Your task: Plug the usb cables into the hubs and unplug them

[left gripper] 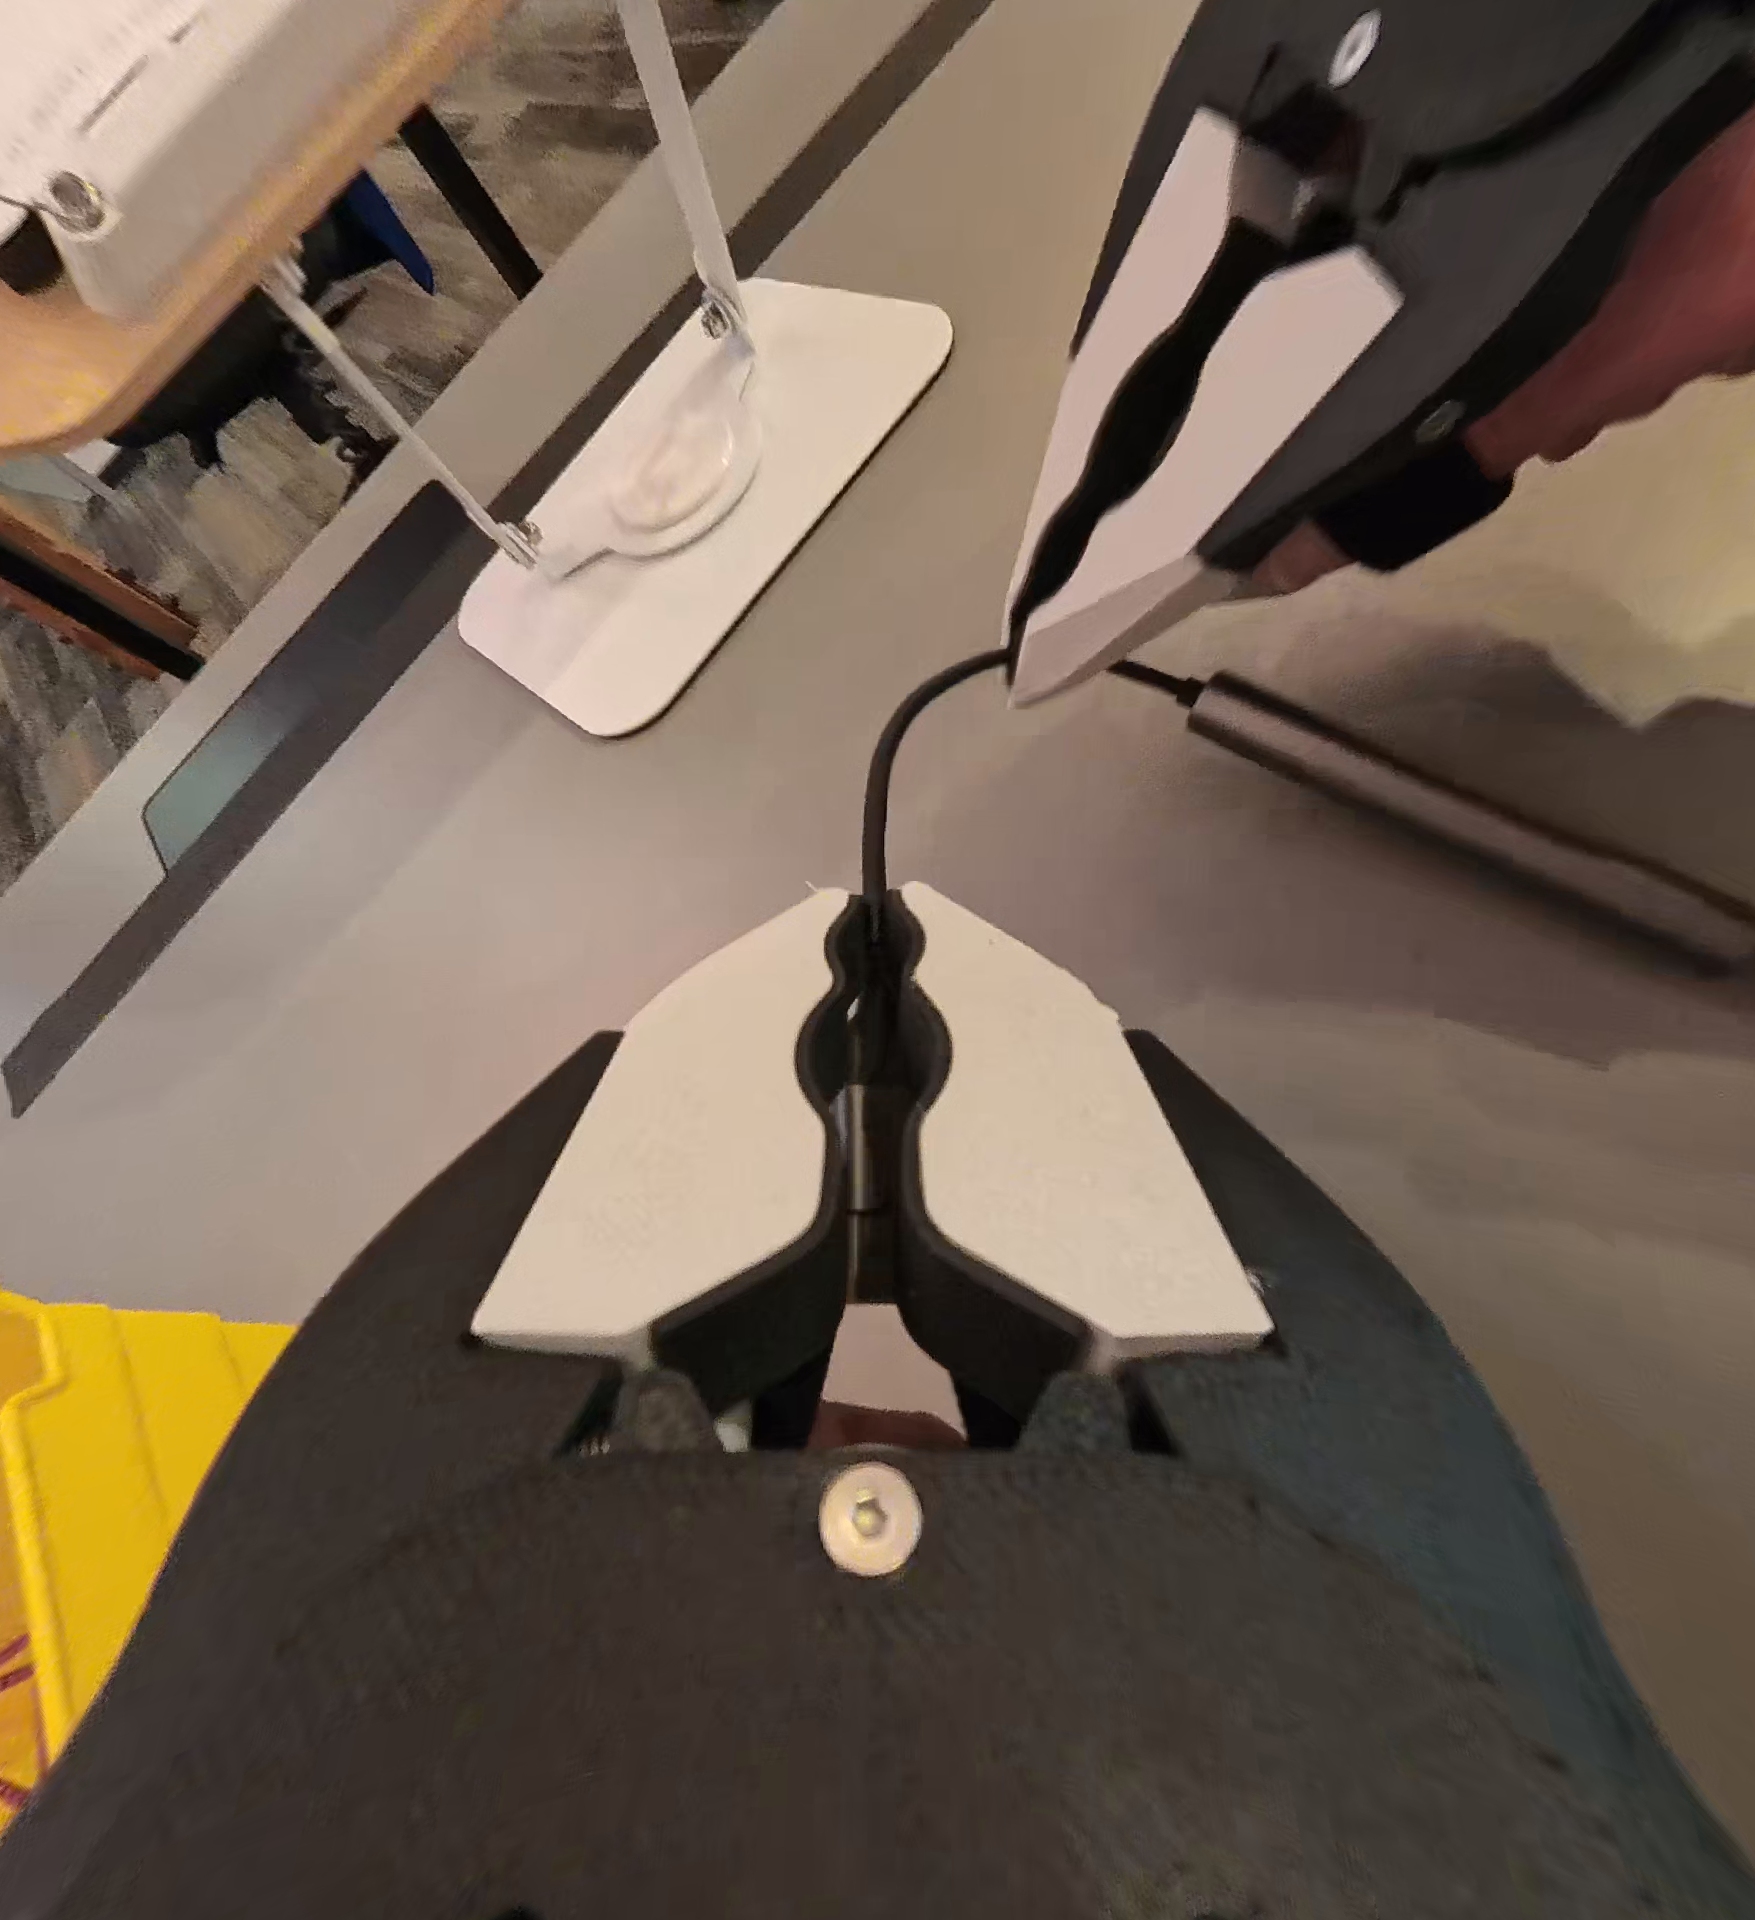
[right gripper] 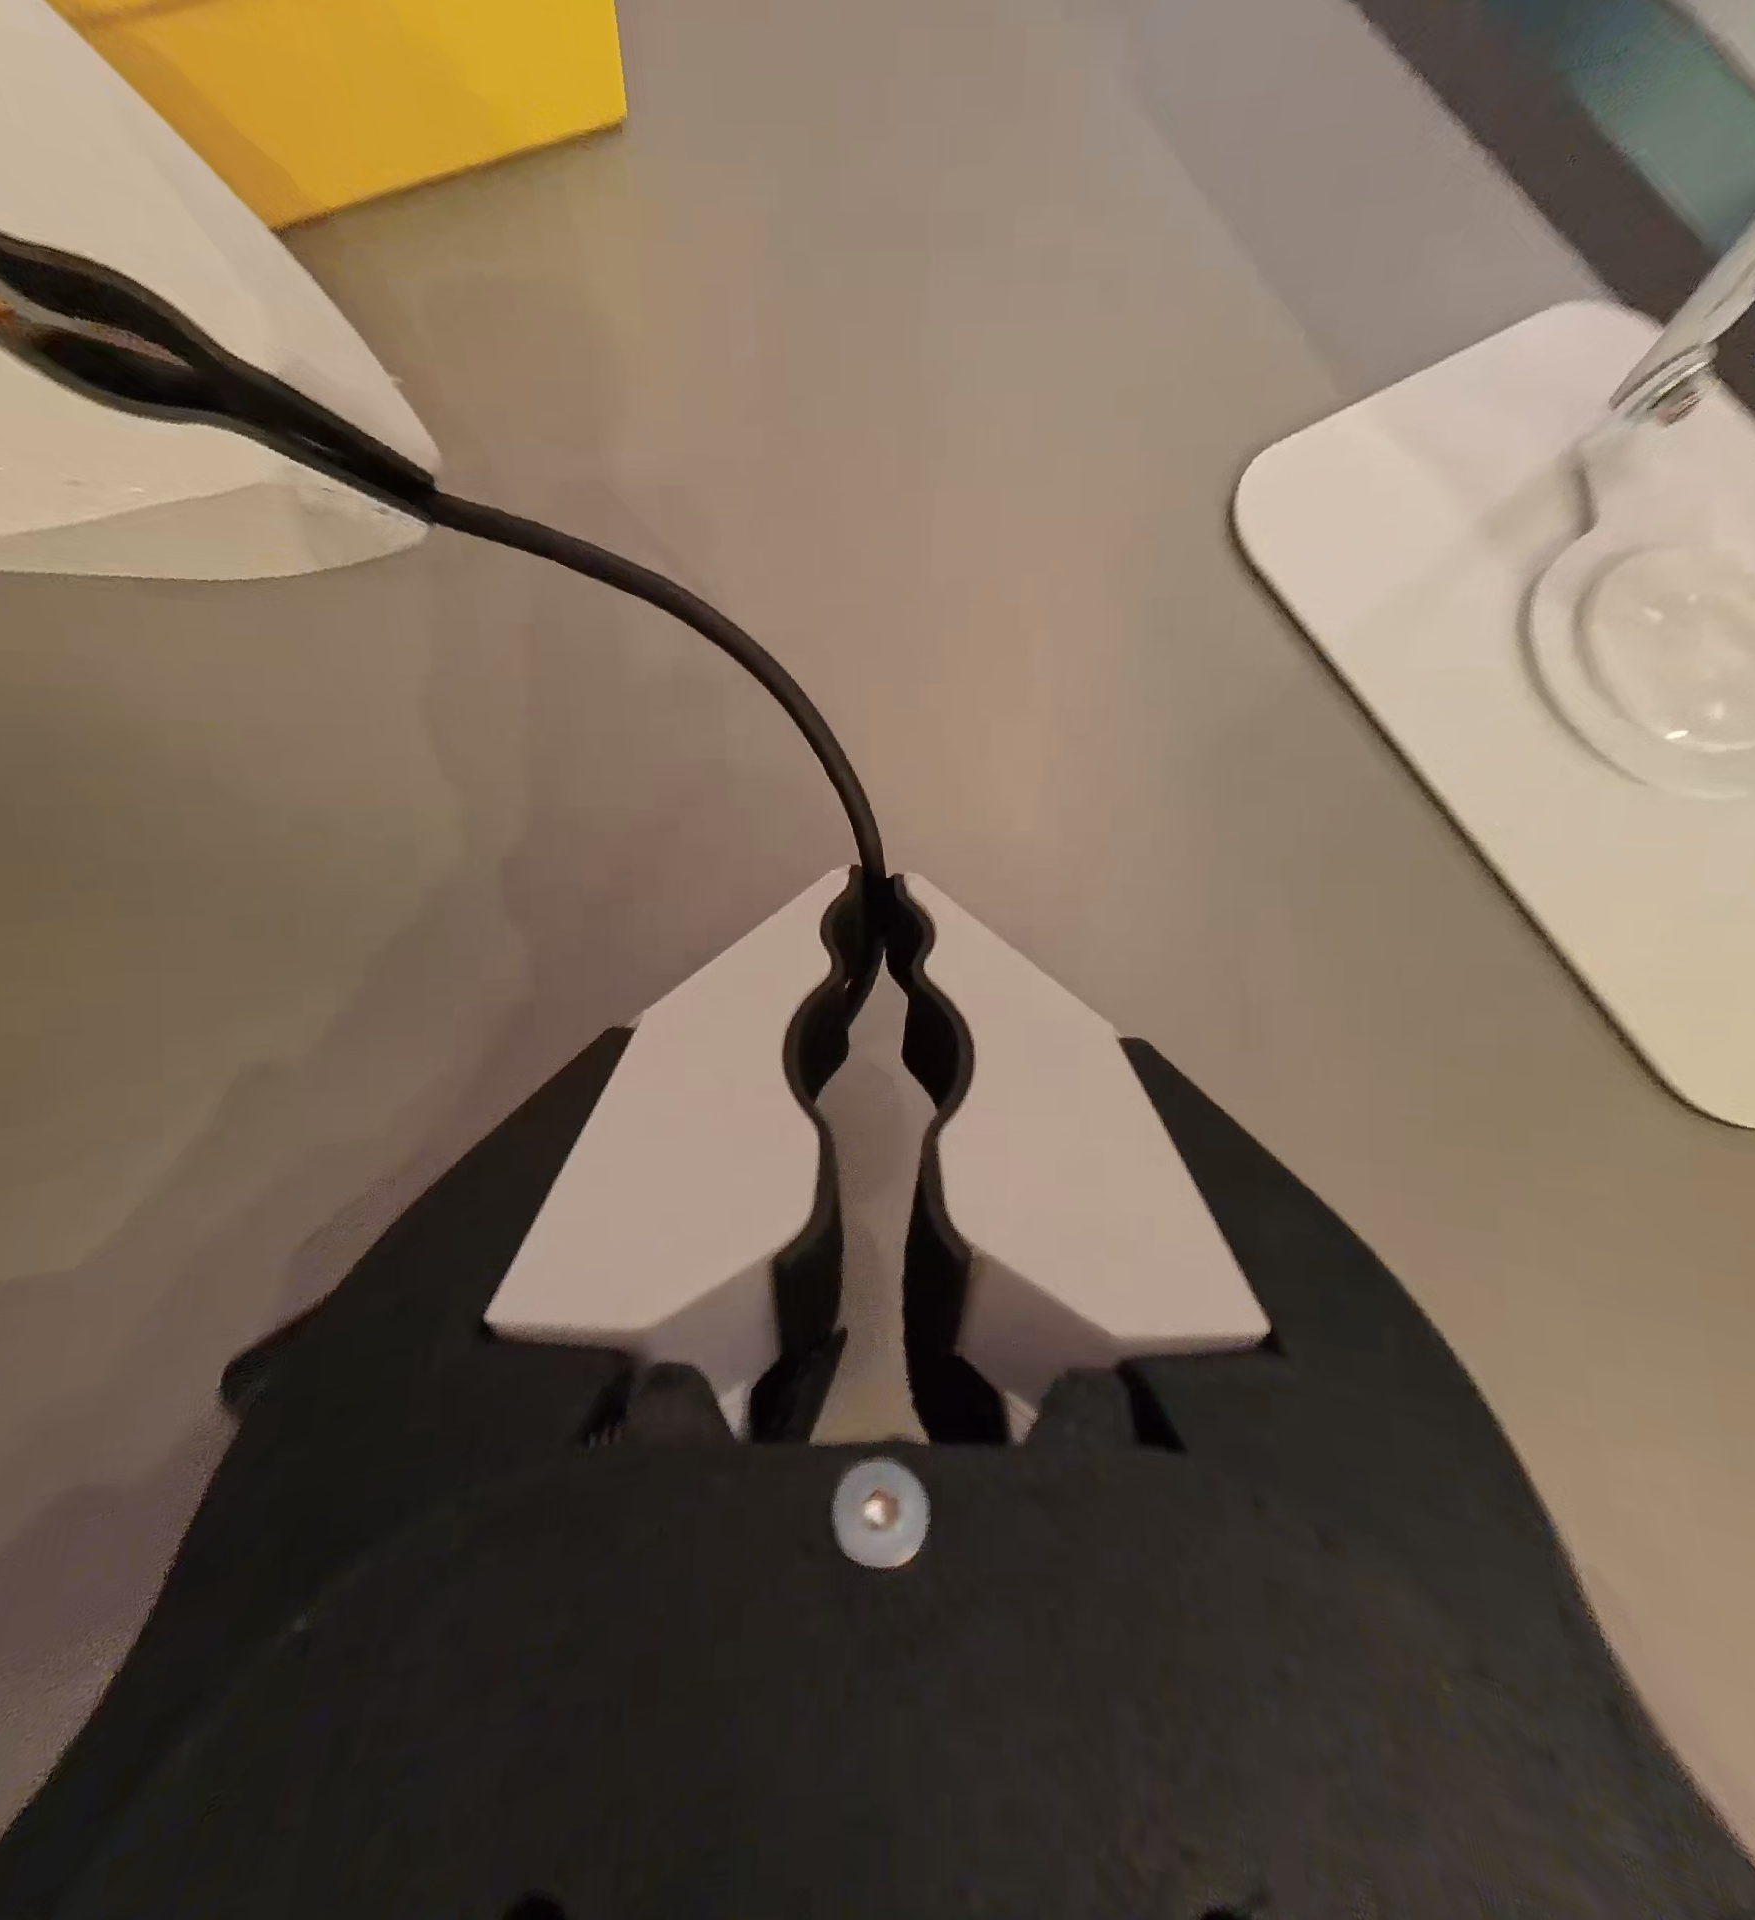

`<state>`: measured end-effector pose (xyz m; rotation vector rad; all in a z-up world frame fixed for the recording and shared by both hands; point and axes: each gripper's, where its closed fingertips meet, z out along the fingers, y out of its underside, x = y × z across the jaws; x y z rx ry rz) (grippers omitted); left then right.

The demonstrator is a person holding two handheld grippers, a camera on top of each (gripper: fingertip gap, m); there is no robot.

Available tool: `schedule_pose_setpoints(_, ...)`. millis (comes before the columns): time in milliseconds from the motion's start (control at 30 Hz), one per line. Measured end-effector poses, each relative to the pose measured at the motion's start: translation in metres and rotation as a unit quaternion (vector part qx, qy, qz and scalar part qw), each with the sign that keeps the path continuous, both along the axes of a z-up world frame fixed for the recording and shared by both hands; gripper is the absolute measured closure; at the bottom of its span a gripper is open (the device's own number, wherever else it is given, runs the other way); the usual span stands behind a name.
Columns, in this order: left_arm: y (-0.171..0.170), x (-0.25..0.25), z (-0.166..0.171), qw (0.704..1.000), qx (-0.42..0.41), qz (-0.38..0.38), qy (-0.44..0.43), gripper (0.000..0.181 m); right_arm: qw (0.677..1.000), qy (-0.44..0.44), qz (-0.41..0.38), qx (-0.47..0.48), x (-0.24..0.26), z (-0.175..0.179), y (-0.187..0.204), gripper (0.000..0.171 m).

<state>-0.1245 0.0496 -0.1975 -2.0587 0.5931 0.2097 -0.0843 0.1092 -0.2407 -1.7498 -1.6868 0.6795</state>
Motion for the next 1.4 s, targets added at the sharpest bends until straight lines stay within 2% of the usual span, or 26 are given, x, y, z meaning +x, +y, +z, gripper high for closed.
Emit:
schedule_pose_setpoints(33,-0.002,0.002,0.004,1.0,-0.002,-0.006,-0.006,0.178,1.0,0.005,-0.001,0.006,0.005,0.011,0.0,0.171)
schedule_pose_setpoints(67,-0.004,0.006,0.006,1.0,-0.018,-0.015,-0.02,0.165,1.0,0.009,-0.007,0.012,0.012,0.024,0.002,0.17)
schedule_pose_setpoints(100,-0.007,0.009,0.009,0.999,-0.038,-0.018,-0.029,0.14,0.999,0.019,-0.018,0.019,0.021,0.04,0.006,0.17)
schedule_pose_setpoints(133,-0.008,0.01,0.014,0.998,-0.044,-0.02,-0.032,0.122,0.999,0.034,-0.031,0.026,0.031,0.059,0.01,0.17)
schedule_pose_setpoints(200,-0.012,0.014,0.025,0.998,-0.037,-0.032,-0.034,0.121,0.994,0.063,-0.068,0.05,0.06,0.1,0.023,0.17)
schedule_pose_setpoints(367,-0.016,0.021,0.008,0.997,-0.056,-0.043,-0.02,0.127,0.962,0.12,-0.212,0.123,0.171,0.195,0.088,0.17)
schedule_pose_setpoints(433,-0.019,0.025,-0.004,0.995,-0.075,-0.055,-0.017,0.13,0.948,0.143,-0.258,0.118,0.22,0.217,0.111,0.171)
schedule_pose_setpoints(500,-0.021,0.028,-0.011,0.995,-0.082,-0.059,-0.016,0.133,0.931,0.15,-0.311,0.119,0.269,0.224,0.134,0.171)
schedule_pose_setpoints(600,-0.023,0.032,-0.019,0.993,-0.091,-0.068,-0.018,0.14,0.91,0.156,-0.373,0.094,0.324,0.206,0.163,0.171)
schedule_pose_setpoints(767,-0.025,0.035,-0.027,0.992,-0.098,-0.074,0.01,0.142,0.894,0.14,-0.426,0.011,0.361,0.129,0.184,0.171)
schedule_pose_setpoints(900,-0.027,0.035,-0.035,0.991,-0.11,-0.073,0.011,0.142,0.891,0.031,-0.45,0.054,0.384,0.078,0.187,0.171)
schedule_pose_setpoints(1067,-0.027,0.035,-0.039,0.991,-0.115,-0.069,0.013,0.14,0.884,-0.157,-0.421,0.125,0.413,0.052,0.188,0.169)
schedule_pose_setpoints(1267,-0.033,0.036,-0.039,0.99,-0.124,-0.069,0.023,0.136,0.86,-0.373,-0.341,0.068,0.437,-0.003,0.175,0.164)
schedule_pose_setpoints(1400,-0.042,0.031,-0.036,0.99,-0.128,-0.061,0.025,0.132,0.854,-0.395,-0.33,0.08,0.438,0.01,0.179,0.146)
